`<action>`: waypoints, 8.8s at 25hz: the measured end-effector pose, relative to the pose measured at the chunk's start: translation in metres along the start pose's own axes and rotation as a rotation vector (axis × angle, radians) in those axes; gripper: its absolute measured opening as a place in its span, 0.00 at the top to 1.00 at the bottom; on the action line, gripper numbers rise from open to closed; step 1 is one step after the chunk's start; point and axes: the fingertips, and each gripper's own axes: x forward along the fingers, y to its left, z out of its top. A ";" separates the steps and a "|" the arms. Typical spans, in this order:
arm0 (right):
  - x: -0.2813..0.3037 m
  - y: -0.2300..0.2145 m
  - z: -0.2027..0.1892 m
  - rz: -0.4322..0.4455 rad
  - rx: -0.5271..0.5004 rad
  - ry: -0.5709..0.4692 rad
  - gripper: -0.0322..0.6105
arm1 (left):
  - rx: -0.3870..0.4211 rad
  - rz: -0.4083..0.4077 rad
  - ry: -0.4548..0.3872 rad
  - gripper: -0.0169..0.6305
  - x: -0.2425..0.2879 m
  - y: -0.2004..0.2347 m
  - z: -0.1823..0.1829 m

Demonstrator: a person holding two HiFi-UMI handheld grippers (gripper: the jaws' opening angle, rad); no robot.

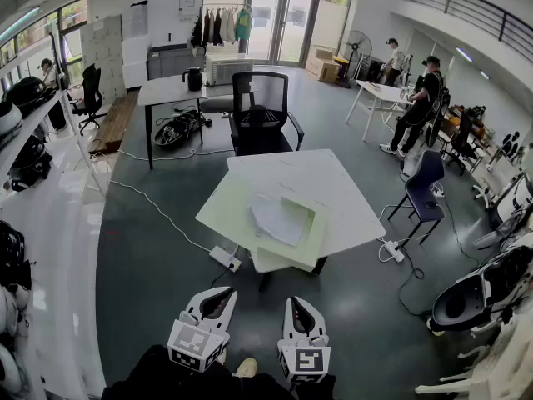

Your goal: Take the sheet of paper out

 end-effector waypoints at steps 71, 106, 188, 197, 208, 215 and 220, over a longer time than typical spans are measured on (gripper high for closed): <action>0.405 0.010 0.041 -0.076 0.036 0.068 0.92 | -0.036 -0.088 0.035 0.93 0.237 0.342 0.062; 0.555 -0.094 -0.054 0.060 0.058 0.267 0.92 | -0.137 0.039 0.170 0.93 0.411 0.398 0.009; 0.630 -0.040 -0.181 0.350 0.060 0.608 0.92 | -0.299 0.312 0.223 0.93 0.371 0.441 -0.080; 0.606 -0.058 -0.105 0.306 0.059 0.474 0.92 | -0.221 0.271 0.158 0.93 0.361 0.414 -0.019; 0.576 -0.061 -0.019 0.247 0.054 0.293 0.92 | -0.141 0.256 0.060 0.93 0.326 0.405 0.041; 0.548 -0.070 0.017 0.199 0.052 0.210 0.92 | -0.099 0.213 0.018 0.93 0.317 0.390 0.068; 0.526 -0.081 0.039 0.143 0.055 0.150 0.92 | -0.080 0.170 0.003 0.93 0.316 0.379 0.078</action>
